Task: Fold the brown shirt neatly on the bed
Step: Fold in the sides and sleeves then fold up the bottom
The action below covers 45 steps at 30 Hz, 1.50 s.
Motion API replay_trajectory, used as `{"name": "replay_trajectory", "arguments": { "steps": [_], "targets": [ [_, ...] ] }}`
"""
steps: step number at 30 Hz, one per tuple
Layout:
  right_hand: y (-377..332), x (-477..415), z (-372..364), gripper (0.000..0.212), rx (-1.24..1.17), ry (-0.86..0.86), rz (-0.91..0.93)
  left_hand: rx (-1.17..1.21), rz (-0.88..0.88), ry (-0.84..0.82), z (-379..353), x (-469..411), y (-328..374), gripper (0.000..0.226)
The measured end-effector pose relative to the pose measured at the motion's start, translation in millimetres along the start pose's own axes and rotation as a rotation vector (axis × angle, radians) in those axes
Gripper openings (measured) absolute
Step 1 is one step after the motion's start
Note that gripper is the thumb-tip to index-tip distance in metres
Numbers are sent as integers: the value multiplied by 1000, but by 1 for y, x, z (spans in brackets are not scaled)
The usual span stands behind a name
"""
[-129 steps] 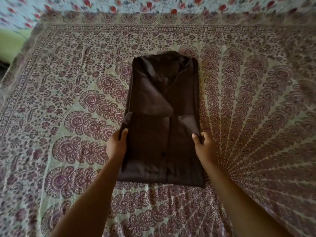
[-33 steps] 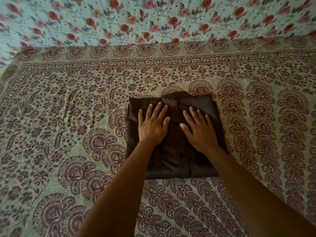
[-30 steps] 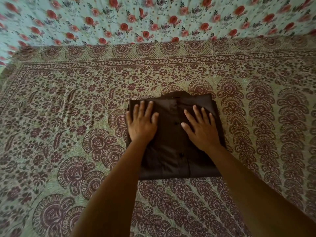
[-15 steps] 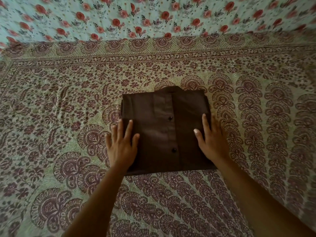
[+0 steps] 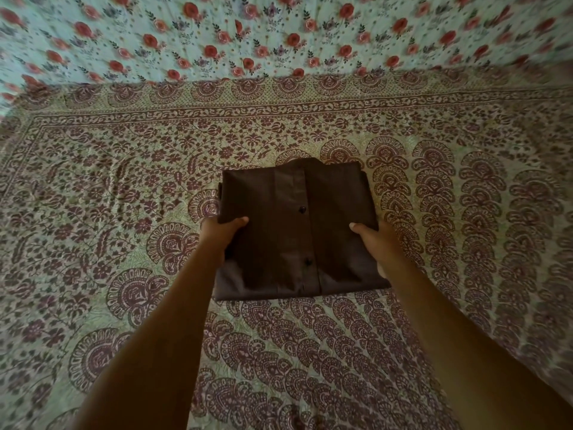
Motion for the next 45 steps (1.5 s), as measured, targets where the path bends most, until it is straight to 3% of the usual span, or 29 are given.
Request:
{"name": "replay_trajectory", "arguments": {
  "steps": [6,10,13,14,16,18,20,23,26,27,28,31,32,33,35,36,40,45],
  "targets": [
    [-2,31,7,50,4,-77,58,24,-90,-258,12,33,9,53],
    [-2,72,7,48,169,-98,54,-116,-296,-192,30,72,44,52],
    [-24,113,-9,44,214,13,193,-515,-573,-47,39,126,96,58],
    [-41,130,-20,45,100,-28,218,-671,-654,-5,38,148,111,59],
    [-84,164,-42,52,-171,-269,158,-931,-771,96,32,189,129,59],
    [-120,187,-55,60,-392,-512,17,-1055,-841,130,21,221,130,55],
    [-142,201,-55,59,-477,-607,-89,-1067,-874,77,14,247,125,51],
    [-137,203,-39,37,-439,-513,-171,-950,-839,-294,10,266,106,57],
    [-115,205,-21,25,-438,-397,-213,-570,-531,-722,24,262,84,49],
    [-110,205,-15,27,-413,-361,-205,-338,-441,-739,32,255,78,41],
    [-106,206,-10,27,-380,-322,-193,-113,-390,-648,41,244,70,31],
    [-113,216,-1,22,-316,-308,-128,196,-265,16,68,198,22,16],
    [-119,220,0,23,-323,-364,-110,242,-160,86,69,188,1,15],
    [-123,225,0,24,-340,-428,-107,294,-35,21,62,183,-20,27],
    [-131,235,4,23,-394,-537,-128,397,169,-261,40,183,-49,71],
    [-133,237,7,23,-416,-574,-144,456,201,-378,32,192,-52,75],
    [-139,234,20,35,-459,-613,-131,657,136,-488,20,215,-46,37],
    [-102,212,53,34,-439,-486,-171,719,71,-408,58,193,-58,44]
  ]
}}
Point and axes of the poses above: each hand's wrist, its own x-axis away from the middle knuckle, its own z-axis out of the back of the hand, y = z × x, the point moved 3 cm from there along -x, towards the middle knuckle, and after that the axes turned 1 degree about -z, right-handed, at the moved point
